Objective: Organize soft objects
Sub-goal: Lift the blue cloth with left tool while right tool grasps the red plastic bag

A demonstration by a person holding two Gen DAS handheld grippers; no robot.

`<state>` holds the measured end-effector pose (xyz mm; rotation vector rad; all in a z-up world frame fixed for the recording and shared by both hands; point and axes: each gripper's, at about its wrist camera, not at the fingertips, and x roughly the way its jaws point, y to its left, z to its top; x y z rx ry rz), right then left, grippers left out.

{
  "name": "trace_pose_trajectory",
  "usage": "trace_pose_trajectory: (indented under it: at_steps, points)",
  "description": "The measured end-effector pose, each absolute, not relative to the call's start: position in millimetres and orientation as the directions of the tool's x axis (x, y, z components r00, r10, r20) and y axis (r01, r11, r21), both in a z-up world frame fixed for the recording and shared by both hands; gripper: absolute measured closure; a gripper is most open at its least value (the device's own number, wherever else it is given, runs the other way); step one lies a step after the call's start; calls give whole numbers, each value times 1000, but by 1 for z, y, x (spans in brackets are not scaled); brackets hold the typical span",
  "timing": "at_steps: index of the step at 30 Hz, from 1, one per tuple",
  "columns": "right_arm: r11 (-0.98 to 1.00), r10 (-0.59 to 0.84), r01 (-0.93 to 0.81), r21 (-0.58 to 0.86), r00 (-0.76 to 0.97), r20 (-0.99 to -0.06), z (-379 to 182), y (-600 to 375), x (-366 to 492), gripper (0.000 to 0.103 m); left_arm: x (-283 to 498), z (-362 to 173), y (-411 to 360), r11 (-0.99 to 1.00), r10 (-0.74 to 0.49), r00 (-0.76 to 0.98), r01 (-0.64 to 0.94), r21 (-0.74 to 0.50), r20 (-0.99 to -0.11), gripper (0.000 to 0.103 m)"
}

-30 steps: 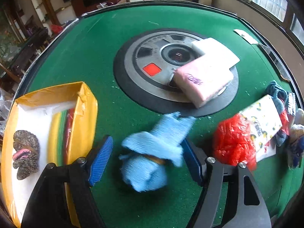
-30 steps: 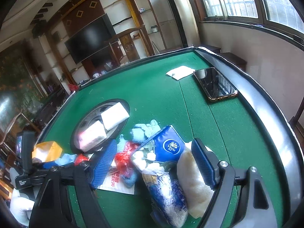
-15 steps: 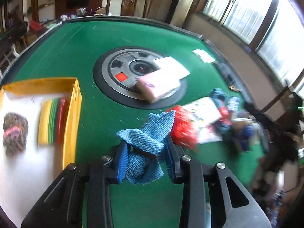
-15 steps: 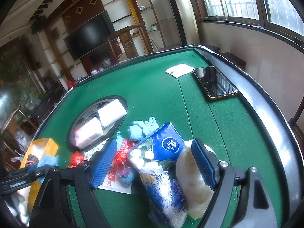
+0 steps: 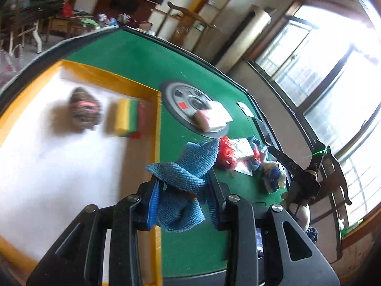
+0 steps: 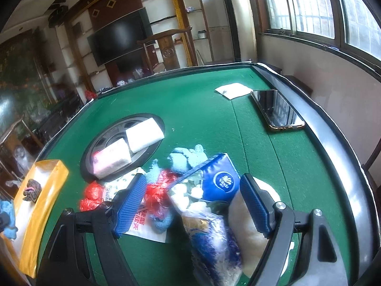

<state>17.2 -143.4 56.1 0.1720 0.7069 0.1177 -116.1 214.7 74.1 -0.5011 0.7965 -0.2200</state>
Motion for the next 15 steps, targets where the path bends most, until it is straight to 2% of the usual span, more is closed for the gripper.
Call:
trace_pose_trajectory:
  at_steps: [4, 7, 11, 15]
  points:
    - [970, 223, -107, 217, 744, -631, 75, -127, 6, 26, -129, 76, 225, 876, -337, 709, -6, -483, -620, 72]
    - [953, 302, -202, 226, 677, -671, 82, -99, 7, 26, -132, 74, 233, 872, -341, 715, -3, -490, -611, 72]
    - [944, 269, -318, 88, 585, -766, 71, -42, 21, 27, -134, 67, 238, 863, -351, 711, -8, -506, -610, 71]
    - [921, 205, -389, -31, 548, -811, 51, 3, 29, 27, -142, 65, 256, 867, -312, 722, -50, -496, -617, 71]
